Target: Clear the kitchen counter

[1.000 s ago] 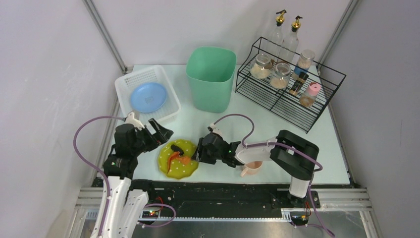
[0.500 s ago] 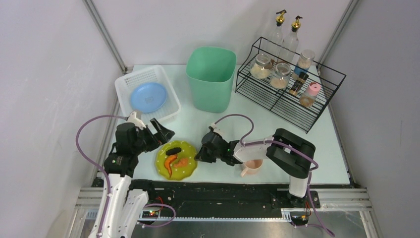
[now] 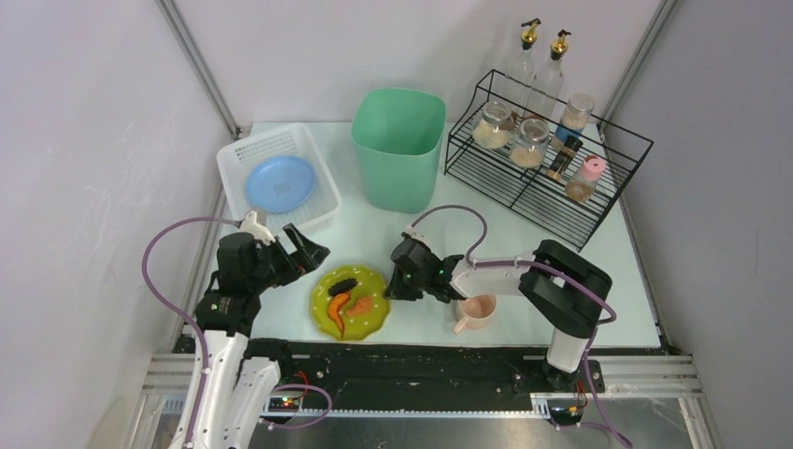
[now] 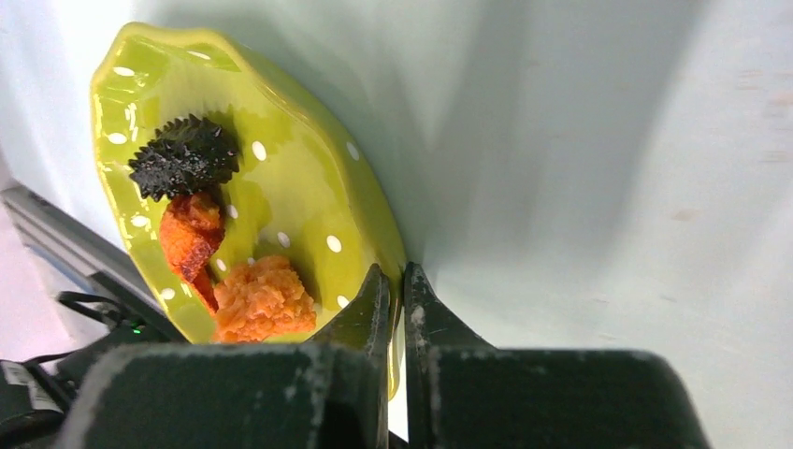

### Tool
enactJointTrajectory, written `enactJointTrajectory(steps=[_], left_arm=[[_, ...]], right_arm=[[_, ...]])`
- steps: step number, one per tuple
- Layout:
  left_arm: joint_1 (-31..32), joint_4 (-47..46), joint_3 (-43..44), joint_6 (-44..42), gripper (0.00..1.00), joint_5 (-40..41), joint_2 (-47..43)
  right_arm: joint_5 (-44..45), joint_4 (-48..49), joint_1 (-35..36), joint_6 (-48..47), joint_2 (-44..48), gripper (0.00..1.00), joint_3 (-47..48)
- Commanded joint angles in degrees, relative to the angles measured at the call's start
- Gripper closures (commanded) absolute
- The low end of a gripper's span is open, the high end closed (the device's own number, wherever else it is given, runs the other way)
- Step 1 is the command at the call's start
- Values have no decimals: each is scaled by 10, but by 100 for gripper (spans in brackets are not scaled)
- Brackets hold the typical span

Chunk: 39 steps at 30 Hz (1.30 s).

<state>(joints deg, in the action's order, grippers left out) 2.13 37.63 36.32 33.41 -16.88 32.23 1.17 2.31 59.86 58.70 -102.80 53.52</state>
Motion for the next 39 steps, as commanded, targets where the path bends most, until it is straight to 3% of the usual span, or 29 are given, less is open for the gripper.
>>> enactJointTrajectory(steps=[1, 20, 26, 39], left_arm=[[2, -10, 2, -10, 0, -11, -7], [2, -10, -1, -6, 0, -34, -8], [2, -14, -18, 1, 0, -136, -3], [2, -24, -37, 30, 0, -236, -47]], right_arm=[[-29, -44, -31, -56, 78, 100, 2], [-143, -138, -108, -119, 245, 100, 2], [-146, -179, -117, -133, 278, 100, 31], [-186, -274, -149, -165, 302, 100, 146]])
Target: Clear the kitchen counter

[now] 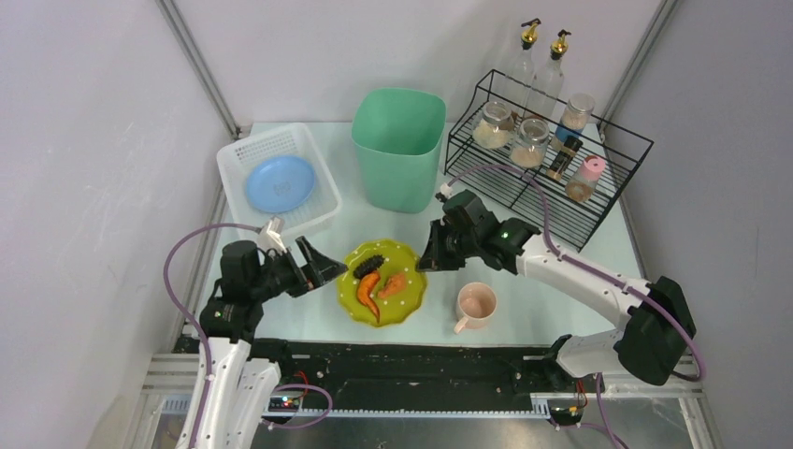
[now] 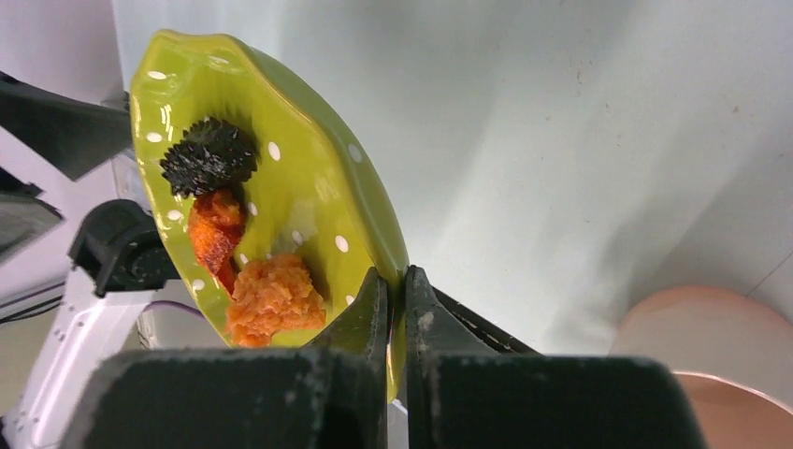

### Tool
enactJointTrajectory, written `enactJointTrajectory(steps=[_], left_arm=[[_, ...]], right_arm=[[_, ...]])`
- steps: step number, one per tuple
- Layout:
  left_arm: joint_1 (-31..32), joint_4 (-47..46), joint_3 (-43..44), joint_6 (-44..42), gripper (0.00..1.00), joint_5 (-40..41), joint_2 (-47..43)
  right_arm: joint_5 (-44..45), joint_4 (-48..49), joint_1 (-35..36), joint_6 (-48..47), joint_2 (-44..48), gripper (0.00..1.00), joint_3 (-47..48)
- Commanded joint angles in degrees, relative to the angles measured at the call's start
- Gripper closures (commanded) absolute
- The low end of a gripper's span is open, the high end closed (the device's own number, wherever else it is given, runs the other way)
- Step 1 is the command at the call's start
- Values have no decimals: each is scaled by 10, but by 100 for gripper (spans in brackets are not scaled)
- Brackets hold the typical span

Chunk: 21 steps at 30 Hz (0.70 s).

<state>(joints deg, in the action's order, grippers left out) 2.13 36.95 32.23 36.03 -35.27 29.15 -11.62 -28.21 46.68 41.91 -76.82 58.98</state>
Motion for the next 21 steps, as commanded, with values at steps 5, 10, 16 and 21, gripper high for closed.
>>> enactJointTrajectory(steps=[5, 10, 16, 21], left_arm=[[2, -18, 32, 2, 0, -49, -13], [2, -18, 64, 2, 0, -46, 2], [2, -18, 89, 2, 0, -45, 6], [2, -17, 82, 2, 0, -56, -6]], right_arm=[[-53, -33, -31, -21, 31, 100, 161], [-44, -95, -54, -42, 13, 100, 244], [-34, -146, -93, -62, -24, 100, 354], [-18, -168, -118, -70, -57, 100, 424]])
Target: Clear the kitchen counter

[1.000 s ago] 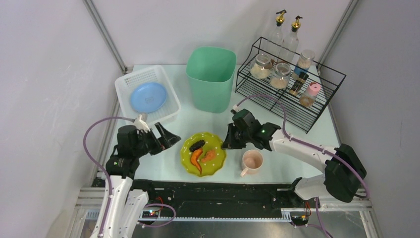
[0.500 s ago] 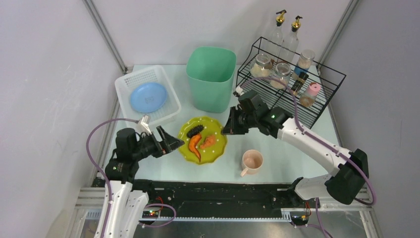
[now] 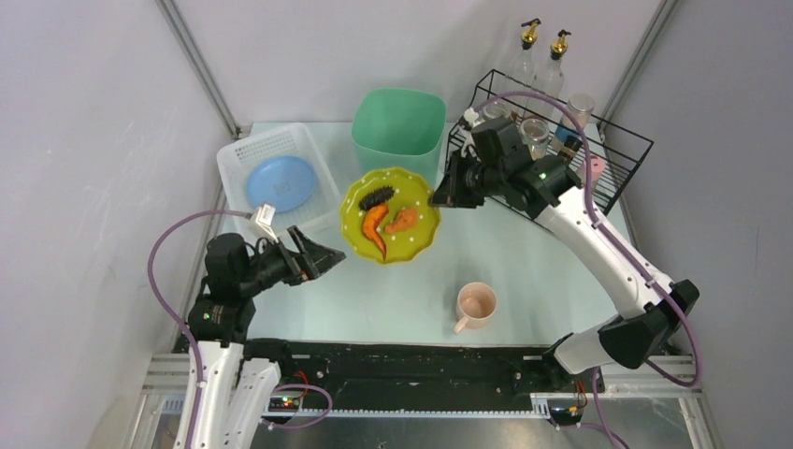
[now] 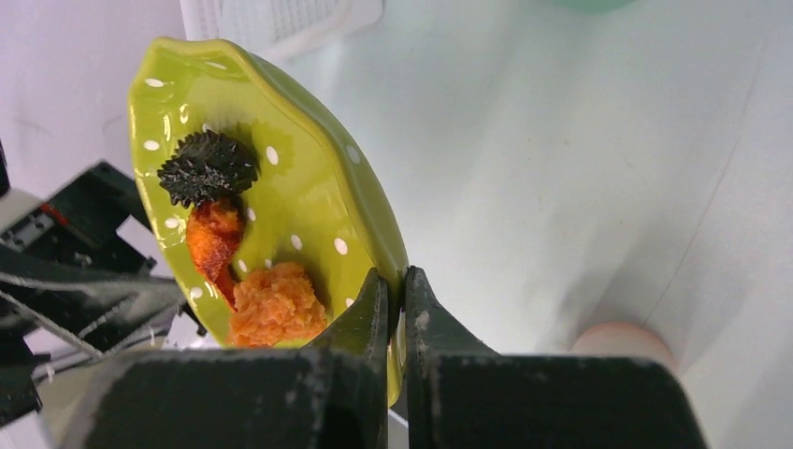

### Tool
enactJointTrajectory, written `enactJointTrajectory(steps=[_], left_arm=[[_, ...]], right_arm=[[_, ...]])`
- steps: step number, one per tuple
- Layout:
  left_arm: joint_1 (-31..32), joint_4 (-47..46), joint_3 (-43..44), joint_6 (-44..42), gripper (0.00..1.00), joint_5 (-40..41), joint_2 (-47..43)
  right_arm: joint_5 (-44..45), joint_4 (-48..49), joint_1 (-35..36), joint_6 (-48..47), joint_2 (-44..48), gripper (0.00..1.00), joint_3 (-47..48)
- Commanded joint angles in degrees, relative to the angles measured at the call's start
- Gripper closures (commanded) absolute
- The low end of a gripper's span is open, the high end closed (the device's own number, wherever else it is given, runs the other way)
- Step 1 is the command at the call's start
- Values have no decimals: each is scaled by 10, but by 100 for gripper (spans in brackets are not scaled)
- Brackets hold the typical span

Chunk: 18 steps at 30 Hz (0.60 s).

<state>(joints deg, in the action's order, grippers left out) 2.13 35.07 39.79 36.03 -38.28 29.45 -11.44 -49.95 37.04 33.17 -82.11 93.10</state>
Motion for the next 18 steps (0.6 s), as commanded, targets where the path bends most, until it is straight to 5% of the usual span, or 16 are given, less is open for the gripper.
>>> enactJointTrajectory(steps=[1, 18], left_arm=[[2, 2, 5, 3, 0, -30, -14], [2, 1, -12, -62, 0, -18, -13]], right_arm=[[-20, 48, -29, 18, -14, 100, 89], [-23, 16, -111, 52, -155, 100, 310]])
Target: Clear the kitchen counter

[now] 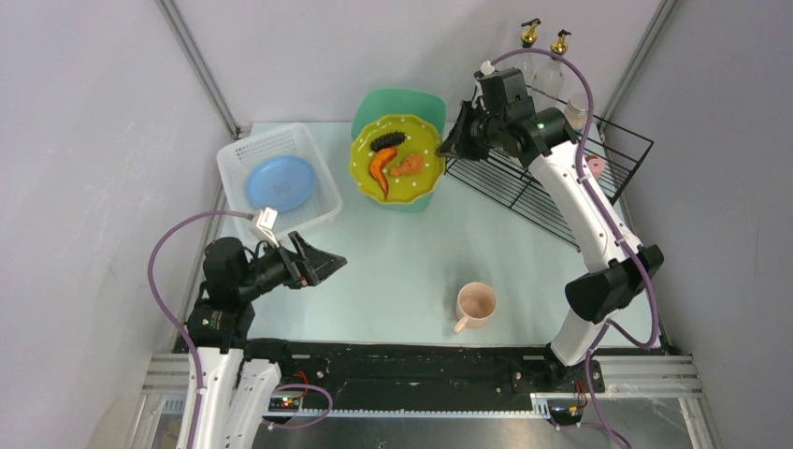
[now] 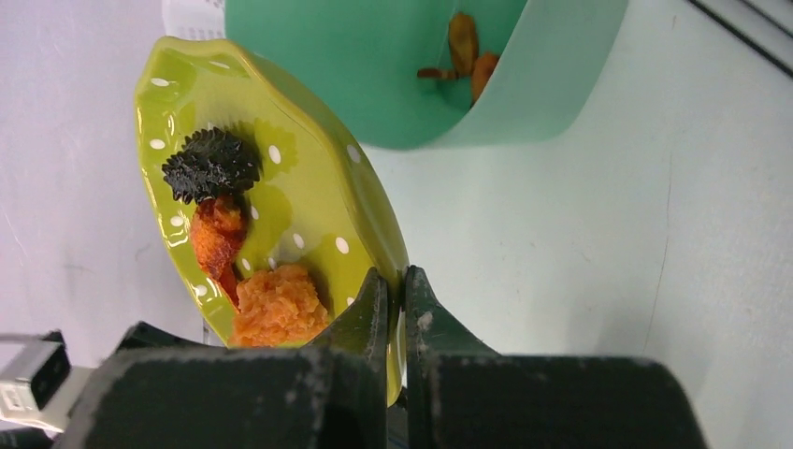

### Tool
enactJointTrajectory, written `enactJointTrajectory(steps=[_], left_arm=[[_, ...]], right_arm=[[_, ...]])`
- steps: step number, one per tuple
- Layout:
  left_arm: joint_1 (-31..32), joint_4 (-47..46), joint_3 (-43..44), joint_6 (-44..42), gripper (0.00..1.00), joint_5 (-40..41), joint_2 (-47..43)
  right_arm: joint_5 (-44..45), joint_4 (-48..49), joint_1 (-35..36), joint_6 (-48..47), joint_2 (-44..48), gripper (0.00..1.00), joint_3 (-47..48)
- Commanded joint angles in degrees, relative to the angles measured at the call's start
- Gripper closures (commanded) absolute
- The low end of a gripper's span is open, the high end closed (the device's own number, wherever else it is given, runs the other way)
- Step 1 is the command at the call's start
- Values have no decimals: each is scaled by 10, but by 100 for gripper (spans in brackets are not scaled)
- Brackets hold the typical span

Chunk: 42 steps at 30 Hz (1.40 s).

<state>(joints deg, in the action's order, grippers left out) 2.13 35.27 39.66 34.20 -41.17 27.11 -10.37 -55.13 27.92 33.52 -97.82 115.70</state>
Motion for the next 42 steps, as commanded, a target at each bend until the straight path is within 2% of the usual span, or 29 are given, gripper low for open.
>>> enactJointTrajectory(steps=[1, 6, 11, 16, 31, 42], left_arm=[[2, 0, -14, -53, 0, 18, 13], [2, -1, -12, -75, 0, 50, 40], [2, -1, -17, -80, 0, 105, 40], [2, -9, -26, -73, 0, 119, 38], [4, -17, -31, -72, 0, 106, 25], [7, -21, -33, -71, 0, 104, 22]], right_arm=[[-38, 68, -24, 52, -4, 100, 101], [-39, 73, -53, 86, -47, 100, 151], [-8, 92, -66, 110, -77, 100, 182], [25, 91, -77, 120, -116, 100, 236], [131, 159, -80, 100, -160, 100, 225], [200, 192, -51, 51, -176, 100, 226]])
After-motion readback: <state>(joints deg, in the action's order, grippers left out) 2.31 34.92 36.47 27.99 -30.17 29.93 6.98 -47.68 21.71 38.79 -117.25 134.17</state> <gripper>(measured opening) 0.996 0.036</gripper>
